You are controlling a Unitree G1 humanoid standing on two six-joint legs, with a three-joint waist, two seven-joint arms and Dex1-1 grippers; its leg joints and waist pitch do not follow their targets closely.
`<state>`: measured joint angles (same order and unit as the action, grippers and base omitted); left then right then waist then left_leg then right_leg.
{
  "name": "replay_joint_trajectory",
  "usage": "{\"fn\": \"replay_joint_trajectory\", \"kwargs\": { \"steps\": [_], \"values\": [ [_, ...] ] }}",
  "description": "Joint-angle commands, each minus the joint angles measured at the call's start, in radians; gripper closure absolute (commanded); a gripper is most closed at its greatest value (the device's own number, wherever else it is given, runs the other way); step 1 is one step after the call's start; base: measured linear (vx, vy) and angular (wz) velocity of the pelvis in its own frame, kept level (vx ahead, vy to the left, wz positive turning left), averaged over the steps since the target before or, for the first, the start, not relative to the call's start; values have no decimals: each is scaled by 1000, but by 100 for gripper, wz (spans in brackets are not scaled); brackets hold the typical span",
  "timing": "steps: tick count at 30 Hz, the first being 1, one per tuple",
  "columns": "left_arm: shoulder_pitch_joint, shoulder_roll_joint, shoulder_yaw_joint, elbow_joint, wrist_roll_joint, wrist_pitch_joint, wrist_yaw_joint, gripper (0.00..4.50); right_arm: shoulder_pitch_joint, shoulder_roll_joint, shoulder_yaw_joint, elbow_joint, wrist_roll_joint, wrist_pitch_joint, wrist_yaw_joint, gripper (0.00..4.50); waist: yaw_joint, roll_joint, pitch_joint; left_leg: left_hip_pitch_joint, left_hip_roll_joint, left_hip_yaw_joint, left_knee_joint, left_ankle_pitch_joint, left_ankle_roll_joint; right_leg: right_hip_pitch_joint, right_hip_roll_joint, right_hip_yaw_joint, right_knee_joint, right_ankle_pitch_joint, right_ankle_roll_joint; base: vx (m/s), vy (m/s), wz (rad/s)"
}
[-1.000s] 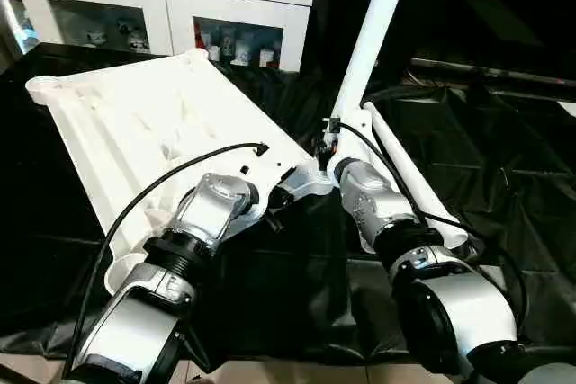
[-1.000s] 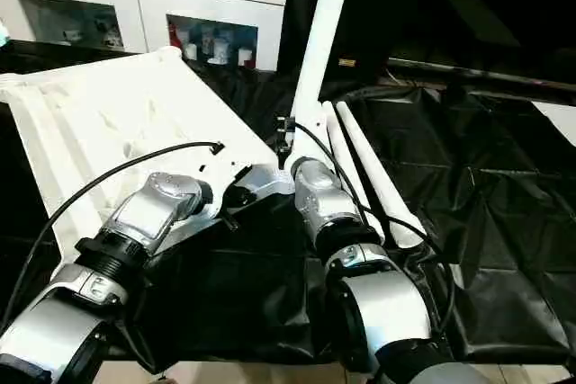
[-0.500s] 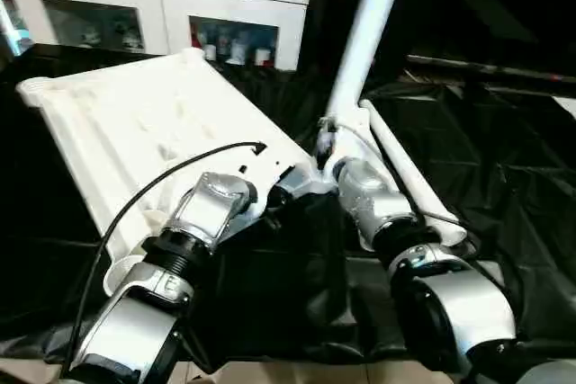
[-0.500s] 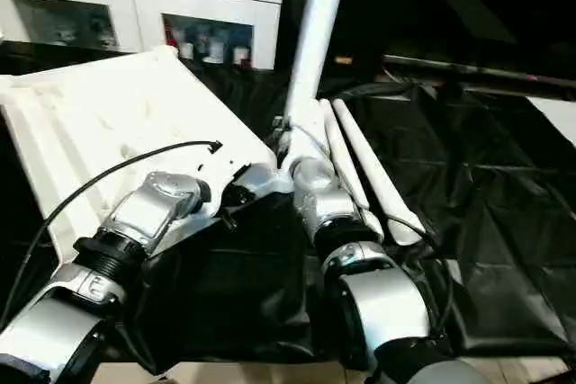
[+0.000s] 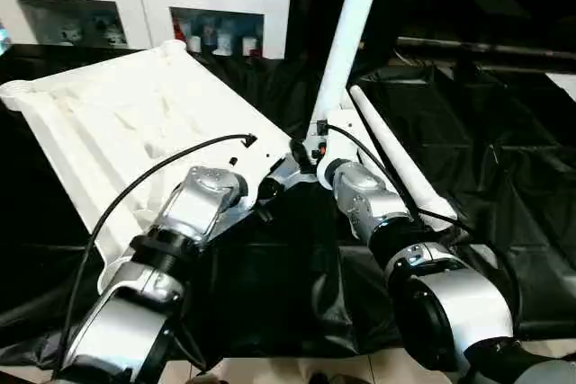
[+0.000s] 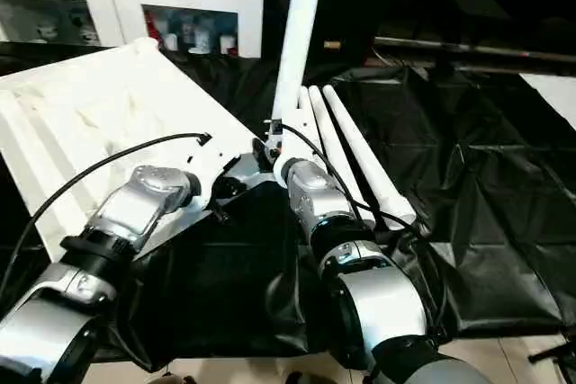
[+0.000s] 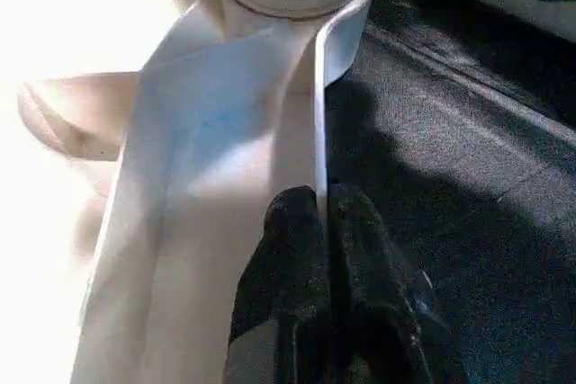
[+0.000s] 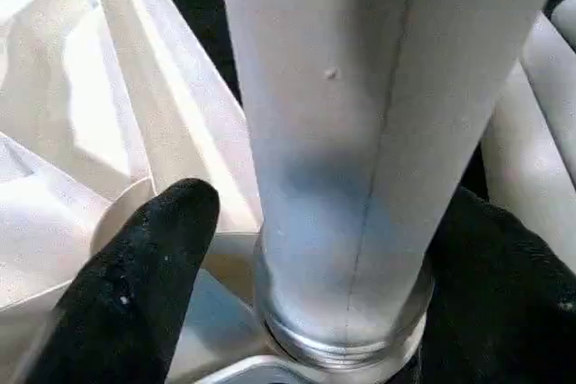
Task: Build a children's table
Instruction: Insert table leg to table base
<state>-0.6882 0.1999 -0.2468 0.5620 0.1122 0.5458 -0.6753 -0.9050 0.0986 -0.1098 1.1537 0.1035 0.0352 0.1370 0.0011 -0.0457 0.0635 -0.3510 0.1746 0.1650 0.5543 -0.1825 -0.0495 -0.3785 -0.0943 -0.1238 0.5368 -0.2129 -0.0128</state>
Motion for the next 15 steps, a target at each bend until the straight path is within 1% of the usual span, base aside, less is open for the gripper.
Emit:
{"fn": "replay_joint_trajectory", "kwargs": {
  "steps": [1, 2, 3, 4, 6, 8, 9, 10, 11, 12, 13, 14, 15],
  "values": [
    [10, -14, -28, -9, -6, -5, -15, 450, 8, 9, 14, 42, -8, 25, 25, 22, -13, 19, -33, 38, 64, -49, -96, -775, -86, -8, -77, 34, -92, -609, -35, 0, 0, 0],
    [13, -11, -29, -10, -5, -7, -18, 450, 6, 5, 15, 38, -9, 19, 36, 11, -12, 17, -33, 43, 61, -47, -90, -761, -82, -14, -82, 36, -98, -619, -39, 0, 0, 0],
    [14, -11, -29, -11, -5, -7, -18, 450, 4, 3, 14, 36, -8, 17, 40, 4, -11, 15, -33, 42, 59, -46, -85, -736, -76, -14, -87, 37, -101, -630, -38, 0, 0, 0],
    [14, -10, -29, -12, -5, -7, -19, 450, 4, 2, 14, 35, -8, 16, 42, 4, -8, 16, -34, 39, 60, -45, -83, -705, -72, -12, -91, 42, -101, -624, -43, 0, 0, 0],
    [17, -8, -30, -16, -5, -7, -21, 450, 0, -5, 15, 27, -10, 7, 57, 4, -4, 14, -34, 35, 62, -43, -82, -661, -66, -11, -94, 49, -98, -605, -55, 0, 0, 0],
    [19, -5, -30, -19, -5, -10, -24, 450, -2, -12, 20, 20, -15, -1, 62, 4, 1, 15, -41, 21, 67, -41, -86, -589, -65, -1, -94, 63, -81, -527, -82, 0, 0, 0],
    [21, -3, -30, -22, -5, -12, -27, 450, -4, -18, 24, 15, -20, -7, 65, 4, 6, 13, -47, 12, 70, -34, -87, -508, -63, 2, -93, 73, -67, -430, -116, 0, 0, 0],
    [24, -1, -31, -26, -6, -15, -30, 450, -4, -23, 26, 11, -24, -13, 71, 4, 8, 12, -49, 10, 70, -29, -86, -466, -61, 2, -91, 76, -61, -377, -134, 0, 0, 0],
    [27, 2, -31, -32, -6, -17, -34, 450, -4, -28, 28, 6, -28, -19, 78, 4, 14, 8, -55, 2, 71, -15, -81, -335, -42, 8, -87, 84, -40, -233, -181, 0, 0, 0],
    [28, 2, -32, -34, -7, -18, -35, 450, -4, -30, 30, 4, -30, -20, 80, 4, 15, 3, -56, -2, 69, -9, -79, -304, -31, 11, -84, 85, -35, -210, -188, 0, 0, 0],
    [32, 5, -32, -40, -7, -19, -40, 450, -2, -37, 36, -1, -37, -23, 87, 4, 17, 1, -56, -4, 67, -5, -75, -285, -20, 12, -84, 88, -33, -203, -193, 0, 0, 0],
    [36, 9, -34, -47, -8, -21, -46, 450, 1, -46, 46, -7, -46, -23, 97, 4, 21, -1, -52, -1, 67, 2, -70, -288, -7, 3, -83, 95, -35, -237, -198, 0, 0, 0],
    [40, 12, -35, -51, -9, -22, -51, 450, 3, -55, 59, -11, -59, -20, 101, 4, 23, 0, -53, 5, 67, 6, -65, -304, -2, -3, -80, 98, -37, -286, -195, 0, 0, 0]
  ]
}}
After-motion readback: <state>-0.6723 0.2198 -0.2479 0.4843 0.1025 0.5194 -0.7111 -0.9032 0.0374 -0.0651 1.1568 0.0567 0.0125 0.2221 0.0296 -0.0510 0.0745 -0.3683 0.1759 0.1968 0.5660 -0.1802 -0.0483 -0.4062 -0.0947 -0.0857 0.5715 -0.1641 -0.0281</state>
